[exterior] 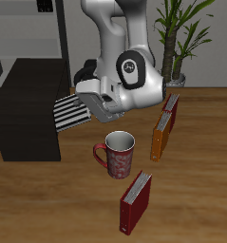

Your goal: Place the striped book in the top region of the shelf

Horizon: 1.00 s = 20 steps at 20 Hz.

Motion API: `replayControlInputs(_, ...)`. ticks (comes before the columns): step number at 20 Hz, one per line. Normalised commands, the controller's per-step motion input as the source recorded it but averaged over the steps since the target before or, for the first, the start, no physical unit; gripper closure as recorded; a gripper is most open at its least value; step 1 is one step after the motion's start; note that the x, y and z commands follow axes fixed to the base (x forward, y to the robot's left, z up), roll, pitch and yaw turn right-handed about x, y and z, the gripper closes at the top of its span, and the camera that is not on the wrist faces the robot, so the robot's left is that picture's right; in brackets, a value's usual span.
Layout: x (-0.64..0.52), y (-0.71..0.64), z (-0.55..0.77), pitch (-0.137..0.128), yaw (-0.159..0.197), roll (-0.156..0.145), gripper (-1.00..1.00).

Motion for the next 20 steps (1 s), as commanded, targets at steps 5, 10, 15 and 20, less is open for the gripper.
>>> replayControlInputs(5,0.05,-0.17,-0.08,0.025,-0.011,-0.023,1.00)
replayControlInputs(10,0.02,-0.23,-0.12,0.032,-0.001,-0.050,1.00)
replayControlInputs(15,0.05,-0.23,0.01,0.023,-0.017,-0.048,1.00)
replayControlInputs(20,0.03,-0.33,-0.03,0.032,-0.025,-0.058,1.00)
